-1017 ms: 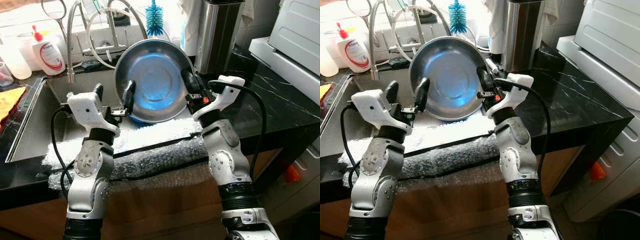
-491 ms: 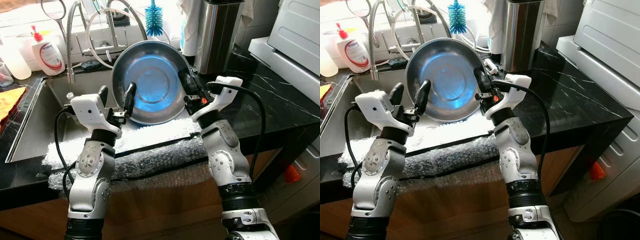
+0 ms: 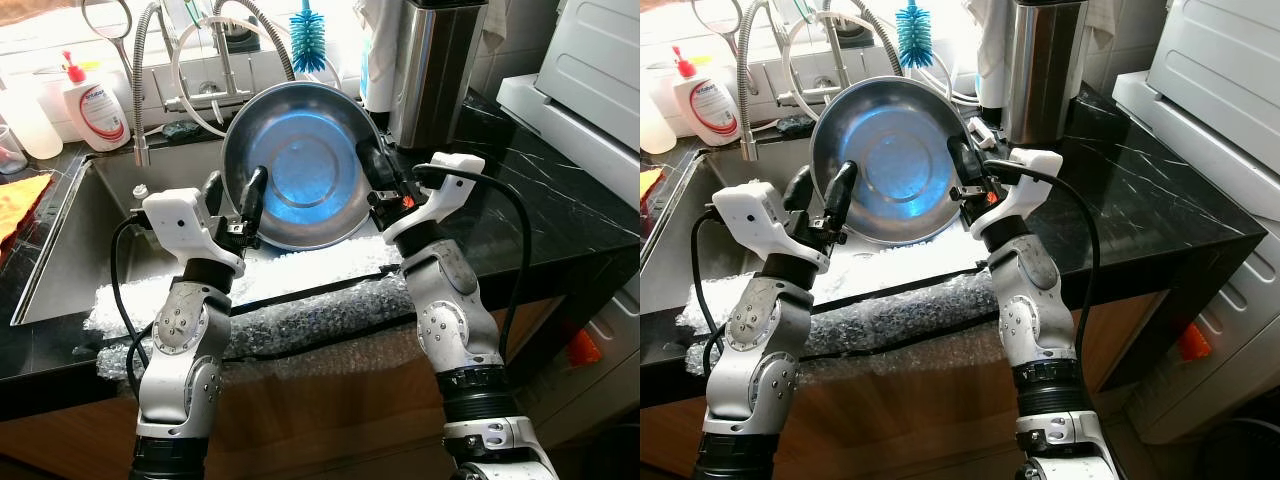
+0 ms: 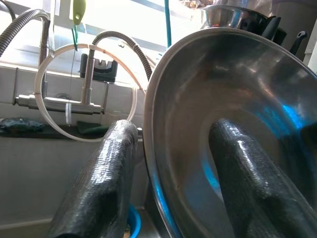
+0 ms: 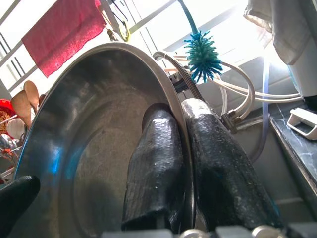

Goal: Kitchen organization

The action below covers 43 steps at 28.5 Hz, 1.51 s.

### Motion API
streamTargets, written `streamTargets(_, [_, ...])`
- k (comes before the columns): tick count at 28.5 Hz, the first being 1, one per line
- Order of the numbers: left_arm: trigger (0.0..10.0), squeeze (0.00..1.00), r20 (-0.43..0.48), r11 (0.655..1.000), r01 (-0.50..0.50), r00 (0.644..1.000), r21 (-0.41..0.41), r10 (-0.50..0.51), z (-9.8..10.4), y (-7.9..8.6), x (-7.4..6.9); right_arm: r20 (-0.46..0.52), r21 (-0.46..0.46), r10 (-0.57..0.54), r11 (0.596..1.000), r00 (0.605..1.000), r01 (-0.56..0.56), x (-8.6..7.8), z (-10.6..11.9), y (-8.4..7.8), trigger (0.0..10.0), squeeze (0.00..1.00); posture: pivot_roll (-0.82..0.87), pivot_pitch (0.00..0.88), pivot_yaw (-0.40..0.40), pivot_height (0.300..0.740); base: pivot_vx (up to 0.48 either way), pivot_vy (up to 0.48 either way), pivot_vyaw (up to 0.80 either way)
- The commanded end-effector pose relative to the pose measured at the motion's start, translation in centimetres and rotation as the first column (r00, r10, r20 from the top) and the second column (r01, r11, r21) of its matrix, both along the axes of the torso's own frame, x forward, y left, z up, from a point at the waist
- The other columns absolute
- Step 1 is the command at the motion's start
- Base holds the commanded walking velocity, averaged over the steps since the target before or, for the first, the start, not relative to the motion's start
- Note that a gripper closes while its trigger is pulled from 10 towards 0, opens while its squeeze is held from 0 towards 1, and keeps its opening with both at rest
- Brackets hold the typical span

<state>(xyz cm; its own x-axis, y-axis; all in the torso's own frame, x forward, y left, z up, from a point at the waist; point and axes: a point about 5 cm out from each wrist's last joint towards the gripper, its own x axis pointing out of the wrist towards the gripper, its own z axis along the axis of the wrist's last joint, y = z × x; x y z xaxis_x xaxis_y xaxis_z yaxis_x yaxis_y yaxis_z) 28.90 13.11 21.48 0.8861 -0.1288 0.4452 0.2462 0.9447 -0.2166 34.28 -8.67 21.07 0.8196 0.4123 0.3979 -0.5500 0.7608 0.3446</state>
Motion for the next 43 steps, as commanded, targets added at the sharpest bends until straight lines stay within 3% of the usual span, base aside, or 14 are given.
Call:
streamTargets(1, [0.0,0.00,-0.022,1.000,0.018,1.000,-0.007,-0.018,-0.2,0.0,0.1,0.046,0.005,0.023,1.000,0.999,-0.023,-0.4,1.0,0.5,10.0,0.00,-0.04,0.000,0.082,0.740,0.000,0.000,0.00])
streamTargets(32, [0.0,0.00,-0.037,0.998,0.056,0.998,0.010,-0.056,-0.4,-0.6,0.2,0.053,-0.027,0.036,0.999,0.998,-0.034,-0.2,1.0,0.9,10.0,0.00,-0.04,0.000,0.079,0.740,0.000,0.000,0.00])
streamTargets(33, [0.0,0.00,-0.035,0.998,0.054,0.998,0.008,-0.054,-0.3,-0.6,0.2,0.053,-0.027,0.038,0.999,0.998,-0.037,-0.3,1.0,1.0,10.0,0.14,-0.04,0.000,0.079,0.740,0.000,0.000,0.00])
streamTargets(34, [0.0,0.00,-0.035,0.998,0.054,0.998,0.008,-0.054,-0.3,-0.6,0.2,0.053,-0.027,0.038,0.999,0.998,-0.037,-0.3,1.0,1.0,10.0,0.14,-0.04,0.000,0.079,0.740,0.000,0.000,0.00])
streamTargets(35, [0.0,0.00,-0.031,0.999,0.050,0.998,0.000,-0.050,-0.2,-0.5,0.3,0.054,-0.024,0.042,0.999,0.998,-0.041,-0.3,1.0,1.0,10.0,1.00,-0.04,0.000,0.078,0.740,0.000,0.000,0.00])
streamTargets(43, [0.0,0.00,-0.032,0.999,-0.011,0.999,-0.053,0.010,-0.1,0.5,0.3,0.046,-0.024,0.039,0.999,0.998,-0.038,-0.3,0.9,0.9,10.0,1.00,-0.04,0.000,0.075,0.740,0.000,0.000,0.00])
